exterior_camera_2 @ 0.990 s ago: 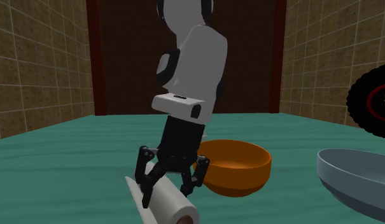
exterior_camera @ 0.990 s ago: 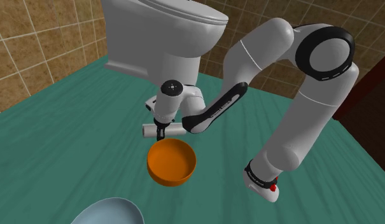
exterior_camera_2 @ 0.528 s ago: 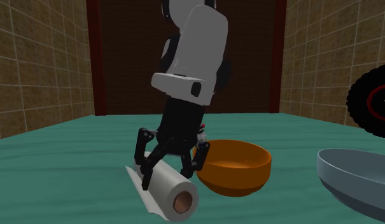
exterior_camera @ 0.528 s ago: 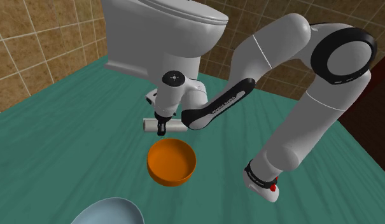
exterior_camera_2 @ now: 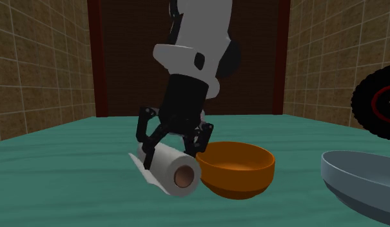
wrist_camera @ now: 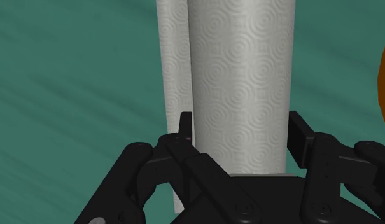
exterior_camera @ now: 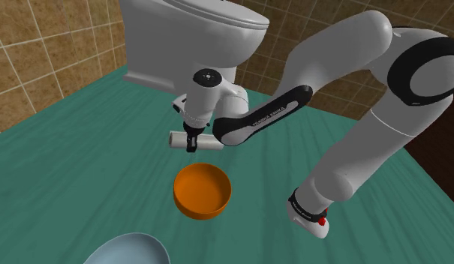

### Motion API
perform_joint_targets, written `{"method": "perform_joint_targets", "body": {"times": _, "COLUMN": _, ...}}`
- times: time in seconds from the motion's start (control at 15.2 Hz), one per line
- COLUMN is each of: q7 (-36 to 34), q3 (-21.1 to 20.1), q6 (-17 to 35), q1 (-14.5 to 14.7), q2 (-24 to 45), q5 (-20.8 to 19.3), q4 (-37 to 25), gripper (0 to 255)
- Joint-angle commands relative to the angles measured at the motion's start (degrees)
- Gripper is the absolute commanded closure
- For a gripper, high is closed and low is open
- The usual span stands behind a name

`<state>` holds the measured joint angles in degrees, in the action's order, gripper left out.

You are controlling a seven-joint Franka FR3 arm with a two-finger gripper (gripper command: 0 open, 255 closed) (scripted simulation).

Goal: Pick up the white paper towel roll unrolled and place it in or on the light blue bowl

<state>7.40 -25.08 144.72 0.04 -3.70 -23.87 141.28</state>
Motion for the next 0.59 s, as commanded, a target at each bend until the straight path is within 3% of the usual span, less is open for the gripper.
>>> {"method": "perform_joint_targets", "body": {"times": 0.0, "q7": 1.6, "q3": 0.1, "q6": -1.4, "q1": 0.3, "q2": -1.3, "q5": 1.8, "q4": -0.4, "gripper": 255}}
{"method": "perform_joint_targets", "body": {"times": 0.53, "q7": 6.6, "q3": 0.8, "q6": -6.9, "q1": 1.4, "q2": -5.9, "q5": 7.1, "q4": -2.4, "gripper": 255}}
